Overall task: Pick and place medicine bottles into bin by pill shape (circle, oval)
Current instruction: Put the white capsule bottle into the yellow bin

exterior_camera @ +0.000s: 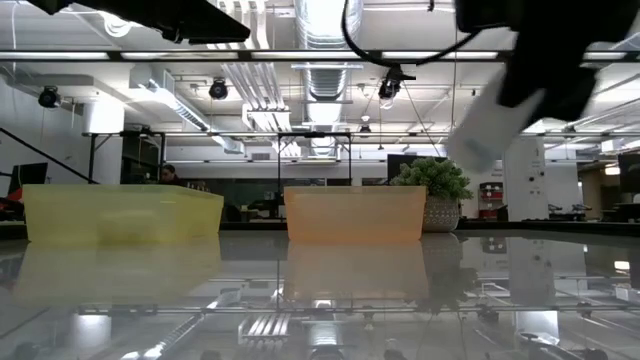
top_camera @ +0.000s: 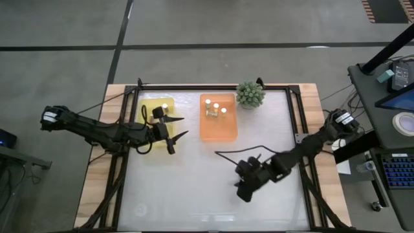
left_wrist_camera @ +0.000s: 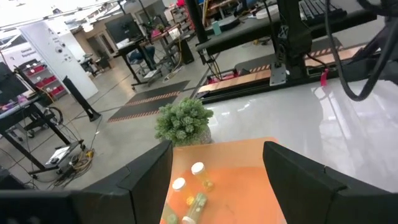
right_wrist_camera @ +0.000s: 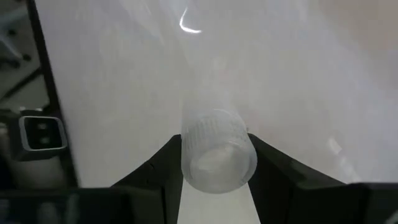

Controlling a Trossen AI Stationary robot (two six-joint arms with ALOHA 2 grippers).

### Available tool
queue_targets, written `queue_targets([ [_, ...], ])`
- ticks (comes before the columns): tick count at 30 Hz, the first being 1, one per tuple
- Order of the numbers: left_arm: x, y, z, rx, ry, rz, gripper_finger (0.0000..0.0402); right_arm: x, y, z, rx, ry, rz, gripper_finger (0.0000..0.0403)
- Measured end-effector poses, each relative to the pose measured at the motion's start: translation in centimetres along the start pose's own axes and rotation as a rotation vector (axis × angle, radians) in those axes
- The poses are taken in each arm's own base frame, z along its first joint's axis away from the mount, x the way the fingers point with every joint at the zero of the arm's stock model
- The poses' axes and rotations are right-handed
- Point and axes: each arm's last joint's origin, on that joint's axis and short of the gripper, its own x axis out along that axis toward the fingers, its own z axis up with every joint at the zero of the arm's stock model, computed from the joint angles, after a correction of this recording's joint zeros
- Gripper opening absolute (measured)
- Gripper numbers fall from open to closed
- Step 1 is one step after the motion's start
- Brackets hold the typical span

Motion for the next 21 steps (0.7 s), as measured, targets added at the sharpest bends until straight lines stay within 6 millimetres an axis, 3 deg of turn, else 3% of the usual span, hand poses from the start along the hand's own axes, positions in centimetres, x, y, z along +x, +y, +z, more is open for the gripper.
queue_targets([
  [9,0.0,0.0,0.1,-0.075,-0.002,0.001,0.0235,0.6,-2.1,4.4,-0.318,-0.123,-0.017,0.0137],
  [21,0.1,-0.5,-0.4,-0.293,0.0,-0.088,0.0235,0.8,-3.4,7.9,-0.687,-0.374,-0.153,0.0137],
])
